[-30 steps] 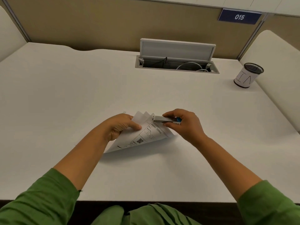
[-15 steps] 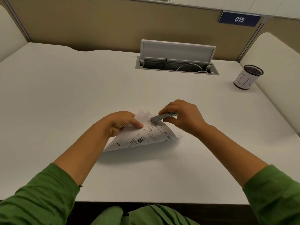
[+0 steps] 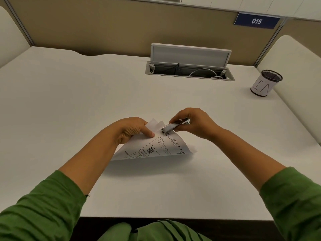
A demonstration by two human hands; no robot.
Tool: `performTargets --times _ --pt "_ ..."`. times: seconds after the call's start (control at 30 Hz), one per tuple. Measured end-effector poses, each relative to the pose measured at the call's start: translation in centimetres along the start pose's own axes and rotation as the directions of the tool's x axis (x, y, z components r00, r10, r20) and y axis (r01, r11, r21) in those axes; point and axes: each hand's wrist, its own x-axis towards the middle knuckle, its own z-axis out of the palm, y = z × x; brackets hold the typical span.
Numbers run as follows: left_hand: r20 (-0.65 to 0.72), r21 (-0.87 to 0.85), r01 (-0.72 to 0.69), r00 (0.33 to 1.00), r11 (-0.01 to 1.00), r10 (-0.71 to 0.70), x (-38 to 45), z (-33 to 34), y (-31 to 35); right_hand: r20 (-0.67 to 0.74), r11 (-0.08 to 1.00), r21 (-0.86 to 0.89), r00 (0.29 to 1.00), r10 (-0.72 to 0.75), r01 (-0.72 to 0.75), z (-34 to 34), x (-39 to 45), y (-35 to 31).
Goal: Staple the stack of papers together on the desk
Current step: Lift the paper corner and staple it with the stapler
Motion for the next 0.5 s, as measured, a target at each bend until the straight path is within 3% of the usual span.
performTargets --times 0.2,0.33,0.5 --pt "-0.005 0.015 0.008 1.000 1.000 -0.008 0.2 0.0 -0.1 0.015 1.000 -0.002 1.000 0.015 -0.015 0.1 0.0 0.1" --pt "-0.003 0.027 0.010 1.000 1.000 -0.010 0.3 0.0 0.0 0.008 0.945 -0.263 0.980 -0.199 0.195 -0.4 0.0 -0.6" --pt "-0.001 0.076 0.014 1.000 0.997 -0.014 0.6 0.1 0.3 0.097 0.871 -0.362 0.943 -0.318 0.331 -0.8 0.4 -1.4"
